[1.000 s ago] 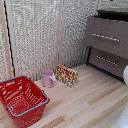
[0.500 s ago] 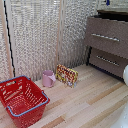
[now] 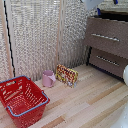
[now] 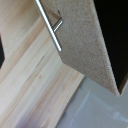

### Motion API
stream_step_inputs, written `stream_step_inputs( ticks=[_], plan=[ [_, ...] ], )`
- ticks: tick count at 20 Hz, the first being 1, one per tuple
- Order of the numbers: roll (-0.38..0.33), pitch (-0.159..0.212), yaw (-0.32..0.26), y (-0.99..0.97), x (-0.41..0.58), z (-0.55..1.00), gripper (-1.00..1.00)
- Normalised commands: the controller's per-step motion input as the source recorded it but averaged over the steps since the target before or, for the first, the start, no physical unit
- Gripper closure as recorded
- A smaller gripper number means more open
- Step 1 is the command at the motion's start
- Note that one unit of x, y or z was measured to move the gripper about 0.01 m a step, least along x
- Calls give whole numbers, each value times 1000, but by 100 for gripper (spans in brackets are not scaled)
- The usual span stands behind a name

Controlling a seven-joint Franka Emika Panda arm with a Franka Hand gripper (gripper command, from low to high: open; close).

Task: Transport the gripper mindfully toward the orange-red bowl and clasp it to elevate with ease. Ensure your robot's arm aligns efficiently with the top drawer's opening. Carefully slide the orange-red bowl into the designated spot with precision. After confirmation, withdraw the gripper gently. Close the drawer smoothly by transitioning the gripper to its handle.

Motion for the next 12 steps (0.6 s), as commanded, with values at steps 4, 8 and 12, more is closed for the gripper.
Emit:
stream_step_inputs(
  ticks=[4,8,12],
  plan=[
    [-365,137,118,186,10,-291,-100],
    [-340,112,146,176,94,-397,-100],
    [-323,72,163,175,232,-511,-100]
  ],
)
